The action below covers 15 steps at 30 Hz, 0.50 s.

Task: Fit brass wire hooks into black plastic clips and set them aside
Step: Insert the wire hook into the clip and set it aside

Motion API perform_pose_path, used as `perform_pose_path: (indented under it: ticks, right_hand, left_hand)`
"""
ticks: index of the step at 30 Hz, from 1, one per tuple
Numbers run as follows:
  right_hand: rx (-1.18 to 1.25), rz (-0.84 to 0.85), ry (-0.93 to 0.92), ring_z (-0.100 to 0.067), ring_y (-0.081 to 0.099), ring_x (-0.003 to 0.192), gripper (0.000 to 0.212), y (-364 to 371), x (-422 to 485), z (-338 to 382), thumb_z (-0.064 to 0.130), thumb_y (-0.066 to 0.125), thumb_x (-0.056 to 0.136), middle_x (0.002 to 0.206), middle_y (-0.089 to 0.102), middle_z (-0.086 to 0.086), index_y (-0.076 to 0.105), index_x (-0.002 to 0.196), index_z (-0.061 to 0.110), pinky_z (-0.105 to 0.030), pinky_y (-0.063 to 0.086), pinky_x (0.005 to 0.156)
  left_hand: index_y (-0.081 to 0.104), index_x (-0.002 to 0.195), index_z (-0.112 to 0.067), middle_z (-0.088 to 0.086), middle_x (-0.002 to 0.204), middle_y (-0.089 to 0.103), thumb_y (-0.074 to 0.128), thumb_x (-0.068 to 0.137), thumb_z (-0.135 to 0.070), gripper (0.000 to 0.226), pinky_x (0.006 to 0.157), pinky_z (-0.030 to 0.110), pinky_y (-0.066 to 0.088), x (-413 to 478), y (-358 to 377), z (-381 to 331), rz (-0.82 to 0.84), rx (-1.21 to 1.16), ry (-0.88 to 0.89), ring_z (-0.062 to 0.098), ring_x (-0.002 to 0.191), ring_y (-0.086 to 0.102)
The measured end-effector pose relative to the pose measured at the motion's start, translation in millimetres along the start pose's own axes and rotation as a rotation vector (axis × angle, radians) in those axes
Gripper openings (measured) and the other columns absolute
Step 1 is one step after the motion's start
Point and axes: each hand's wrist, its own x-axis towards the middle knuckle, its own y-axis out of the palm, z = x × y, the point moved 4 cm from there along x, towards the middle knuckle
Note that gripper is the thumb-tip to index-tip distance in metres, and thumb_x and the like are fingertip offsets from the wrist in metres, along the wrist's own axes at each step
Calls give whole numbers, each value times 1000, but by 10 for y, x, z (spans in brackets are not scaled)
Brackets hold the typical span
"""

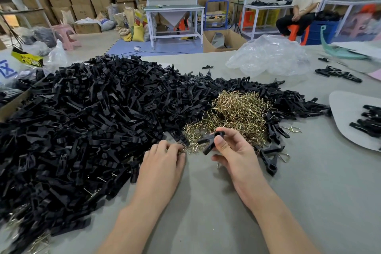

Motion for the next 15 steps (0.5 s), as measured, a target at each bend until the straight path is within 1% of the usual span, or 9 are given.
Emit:
perform_pose_path:
  ticks: [3, 5, 6, 8, 9, 11, 12, 13, 15]
  right_hand:
    - [47, 1, 10, -13, 66, 78, 19, 14, -2, 12, 33, 75, 73, 94, 72, 2, 76, 92, 35, -24, 55, 65]
    - [77, 5, 23, -18, 67, 80, 20, 33, -1, 22, 34, 77, 71, 99, 71, -4, 77, 91, 34, -25, 55, 65]
    - [94, 11, 34, -20, 66, 82, 22, 42, -2, 27, 34, 78, 69, 102, 71, -8, 77, 91, 33, -25, 56, 66]
    - [137, 30, 61, -26, 64, 87, 23, 61, -9, 35, 34, 79, 67, 106, 68, -17, 77, 90, 31, -26, 56, 67]
    - [160, 42, 76, -28, 63, 90, 23, 70, -13, 38, 33, 78, 68, 108, 67, -21, 78, 90, 30, -27, 57, 67]
    - [193, 59, 101, -30, 62, 94, 22, 85, -16, 42, 30, 78, 69, 107, 65, -23, 78, 91, 28, -28, 58, 69]
    - [202, 60, 110, -31, 62, 94, 23, 86, -14, 44, 28, 77, 69, 107, 64, -23, 78, 92, 27, -28, 58, 69]
    - [209, 57, 117, -31, 62, 95, 24, 86, -11, 43, 27, 76, 70, 107, 64, -24, 77, 94, 24, -29, 58, 69]
    - [223, 45, 122, -32, 62, 96, 28, 79, -4, 38, 23, 74, 74, 109, 64, -24, 73, 101, 18, -29, 58, 70]
  left_hand:
    - [70, 108, -23, -4, 100, 63, 47, 103, -34, 26, 87, 35, 43, 0, -54, 16, -67, 4, 24, 21, 93, 59]
    - [71, 101, -22, -5, 92, 66, 48, 102, -33, 26, 80, 35, 42, 9, -95, 18, -125, 18, 30, 22, 86, 61]
    - [70, 100, -22, -7, 91, 67, 46, 102, -34, 28, 79, 34, 41, 8, -112, 20, -149, -15, 16, 21, 84, 61]
    - [65, 101, -26, -10, 90, 69, 35, 101, -44, 35, 76, 34, 43, -2, -141, 25, -181, -157, -42, 18, 82, 60]
    - [61, 100, -32, -10, 87, 69, 31, 99, -50, 35, 72, 35, 47, -13, -150, 33, -185, -270, -84, 16, 78, 62]
    - [55, 96, -42, -12, 79, 69, 34, 98, -55, 25, 60, 29, 50, -36, -135, 45, -191, -543, -162, 12, 67, 65]
    - [55, 95, -46, -13, 78, 68, 38, 99, -51, 19, 55, 25, 49, -40, -124, 39, -189, -643, -185, 11, 62, 64]
    - [57, 95, -49, -13, 77, 68, 42, 101, -46, 16, 53, 22, 47, -45, -123, 23, -192, -700, -189, 10, 60, 63]
    - [58, 106, -53, -13, 77, 67, 46, 103, -34, 22, 59, 16, 44, -50, -114, -11, -175, -737, -165, 5, 63, 62]
